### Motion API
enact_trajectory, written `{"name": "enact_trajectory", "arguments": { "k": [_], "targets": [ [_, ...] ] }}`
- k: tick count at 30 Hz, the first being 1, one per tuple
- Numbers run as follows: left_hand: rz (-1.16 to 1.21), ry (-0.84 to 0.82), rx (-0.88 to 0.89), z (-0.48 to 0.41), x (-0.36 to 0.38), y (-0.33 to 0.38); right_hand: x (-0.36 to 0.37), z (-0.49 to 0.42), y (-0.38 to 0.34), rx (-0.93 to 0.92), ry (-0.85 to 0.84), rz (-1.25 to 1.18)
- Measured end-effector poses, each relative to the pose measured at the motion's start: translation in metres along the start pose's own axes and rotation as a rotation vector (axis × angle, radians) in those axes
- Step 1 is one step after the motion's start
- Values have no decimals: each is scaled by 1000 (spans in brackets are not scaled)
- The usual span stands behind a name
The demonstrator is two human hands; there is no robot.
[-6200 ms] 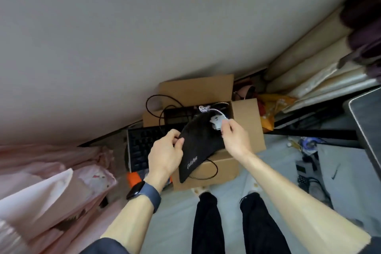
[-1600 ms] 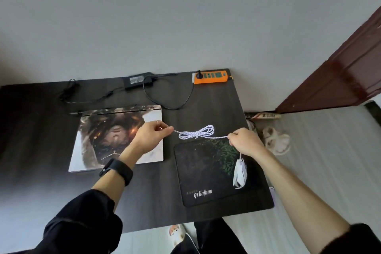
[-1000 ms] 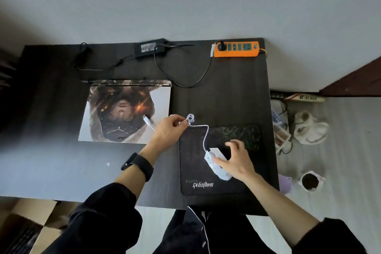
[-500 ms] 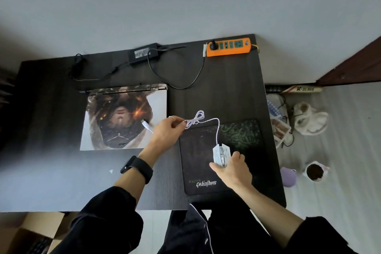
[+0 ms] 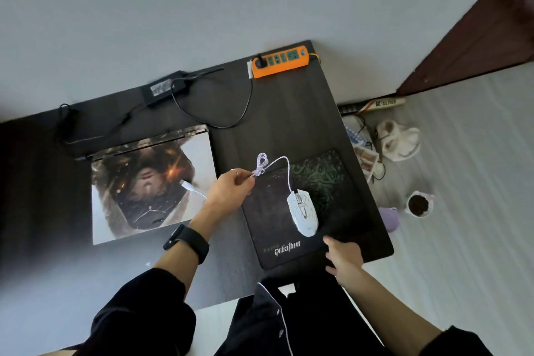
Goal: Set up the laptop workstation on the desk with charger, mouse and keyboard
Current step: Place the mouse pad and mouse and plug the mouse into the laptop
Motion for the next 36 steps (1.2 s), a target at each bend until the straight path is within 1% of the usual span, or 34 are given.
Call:
{"name": "enact_trajectory", "arguments": {
  "k": [3, 8, 12, 16, 22, 25, 28, 36],
  "targets": [
    [-18, -22, 25, 0, -2, 1, 12, 7, 8, -4, 6, -23],
    [-46, -46, 82, 0, -14, 3, 23, 0, 21, -28, -19, -143],
    [-26, -46, 92, -2, -24, -3, 21, 12, 32, -107, -20, -19],
    [-32, -38, 115, -5, -35, 0, 29, 8, 41, -105, -16, -49],
    [-56, -64, 130, -2, -37, -5, 38, -36, 69, -68, 12, -104],
    [-56, -69, 129, -3, -39, -1, 28, -8, 59, -69, 35, -133],
    [-79, -78, 139, -4, -38, 4, 19, 16, 48, -106, 66, -79],
    [-92, -111, 165, 7, -26, 7, 18, 19, 51, -122, 96, -5]
  ]
}}
Point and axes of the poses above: each hand's wrist, its own z-axis away from the middle knuckle, its own x-axis out of the palm, y = z × x, the point moved 2 cm from there along -z, towards the middle knuckle, and after that the axes turned 1 degree about y, right-handed, at the moved point
